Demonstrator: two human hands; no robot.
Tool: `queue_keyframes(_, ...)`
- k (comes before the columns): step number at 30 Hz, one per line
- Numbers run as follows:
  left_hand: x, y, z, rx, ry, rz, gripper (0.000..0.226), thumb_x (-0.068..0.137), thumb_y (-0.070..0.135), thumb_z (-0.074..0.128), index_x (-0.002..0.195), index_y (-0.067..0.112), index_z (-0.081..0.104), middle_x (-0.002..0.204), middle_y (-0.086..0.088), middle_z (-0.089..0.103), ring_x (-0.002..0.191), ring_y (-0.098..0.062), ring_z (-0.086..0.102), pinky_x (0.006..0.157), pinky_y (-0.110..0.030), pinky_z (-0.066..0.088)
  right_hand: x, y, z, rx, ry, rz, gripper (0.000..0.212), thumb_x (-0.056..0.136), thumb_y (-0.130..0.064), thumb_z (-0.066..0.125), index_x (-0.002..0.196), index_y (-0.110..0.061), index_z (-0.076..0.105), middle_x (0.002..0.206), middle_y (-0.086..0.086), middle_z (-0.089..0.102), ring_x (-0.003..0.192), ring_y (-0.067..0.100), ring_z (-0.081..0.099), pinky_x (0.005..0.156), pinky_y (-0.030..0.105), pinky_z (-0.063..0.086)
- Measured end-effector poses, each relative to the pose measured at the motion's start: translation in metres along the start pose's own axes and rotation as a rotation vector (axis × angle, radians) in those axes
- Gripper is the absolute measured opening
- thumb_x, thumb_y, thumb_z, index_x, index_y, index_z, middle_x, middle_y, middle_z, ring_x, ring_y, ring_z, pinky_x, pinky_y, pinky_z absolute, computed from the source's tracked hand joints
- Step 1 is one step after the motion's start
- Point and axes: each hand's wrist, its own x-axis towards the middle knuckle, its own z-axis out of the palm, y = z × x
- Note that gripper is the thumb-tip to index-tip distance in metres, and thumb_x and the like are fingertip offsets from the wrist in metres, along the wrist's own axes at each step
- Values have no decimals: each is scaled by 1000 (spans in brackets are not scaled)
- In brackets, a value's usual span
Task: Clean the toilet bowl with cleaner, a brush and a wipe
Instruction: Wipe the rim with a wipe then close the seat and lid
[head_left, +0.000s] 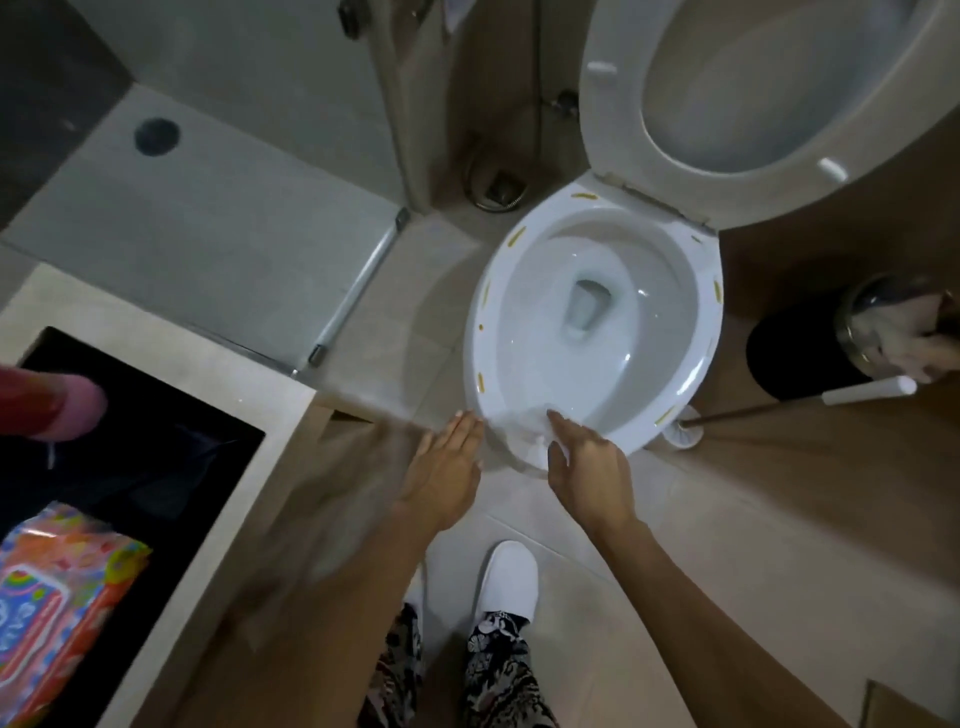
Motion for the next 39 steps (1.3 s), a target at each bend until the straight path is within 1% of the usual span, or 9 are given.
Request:
queue_keyframes(3, 22, 3, 13, 48, -20, 21, 59, 100, 18, 28, 152, 14, -1, 160, 0, -8, 146, -12, -7, 119, -37, 2, 0, 16, 32, -81, 42, -45, 49, 61, 6, 77, 109, -1, 69, 89, 12, 73, 76, 30, 70, 59, 33, 57)
queue_keyframes(8, 45, -7, 33, 117, -19, 143, 66, 98, 20, 29, 150, 15, -11, 157, 1, -18, 145, -12, -13, 117, -36, -5, -23, 34, 96, -177, -36, -47, 42, 67, 3, 60, 108, 3, 69, 108, 20, 69, 98, 33, 69, 89, 44, 54)
queue_keyframes(11, 51, -15, 51, 163, -19, 210, 64, 97, 27, 22, 149, 14, -14, 156, -1, -21, 146, -14, -12, 117, -35, -5, -35, 42, 116, -173, -33, -47, 50, 67, 5, 69, 116, 5, 65, 126, 25, 60, 118, 36, 59, 106, 45, 42)
queue_keyframes(16, 52, -21, 67, 118, 60, 254, 68, 82, 34, 2, 145, 12, -12, 152, 1, -17, 145, -15, -6, 113, -34, -4, -38, 46, 120, -121, 26, -76, 43, 88, -15, 48, 126, 1, 57, 147, 22, 40, 138, 30, 36, 117, 42, 17)
queue_keyframes(19, 53, -23, 68, 71, 58, 264, 67, 81, 36, -2, 143, 16, -20, 151, 4, -24, 139, -10, -20, 112, -31, -10, -36, 51, 119, -129, -13, -77, 47, 90, -23, 48, 132, -3, 50, 153, 18, 31, 142, 26, 27, 119, 39, 13)
queue_keyframes(22, 53, -26, 69, 43, 72, 267, 65, 85, 38, -2, 145, 17, -16, 153, 5, -21, 141, -7, -18, 114, -29, -10, -32, 57, 119, -146, -55, -99, 63, 91, -27, 46, 148, -5, 31, 158, 13, 21, 147, 23, 17, 119, 39, 12)
queue_keyframes(28, 52, -29, 67, -5, 101, 300, 63, 89, 37, 1, 148, 17, -9, 155, 6, -14, 142, -6, -13, 114, -27, -8, -25, 60, 131, -300, -151, -200, 81, 80, -5, 54, 153, -9, 19, 160, 7, 12, 148, 20, 10, 117, 46, 14)
queue_keyframes(33, 52, -29, 73, -82, 114, 291, 61, 93, 36, 5, 150, 16, 0, 157, 5, -6, 144, -5, -6, 117, -28, -3, -27, 61, 133, -321, -123, -229, 56, 101, -36, 27, 154, -21, 16, 161, 3, 12, 148, 18, 12, 118, 47, 12)
queue_keyframes(39, 58, -28, 77, -42, 129, 288, 60, 95, 38, 6, 151, 18, 1, 158, 4, -6, 144, -4, -9, 116, -26, -8, -32, 63, 132, -332, -138, -205, 52, 103, -40, 17, 152, -23, 21, 160, 2, 18, 147, 18, 17, 118, 46, 12)
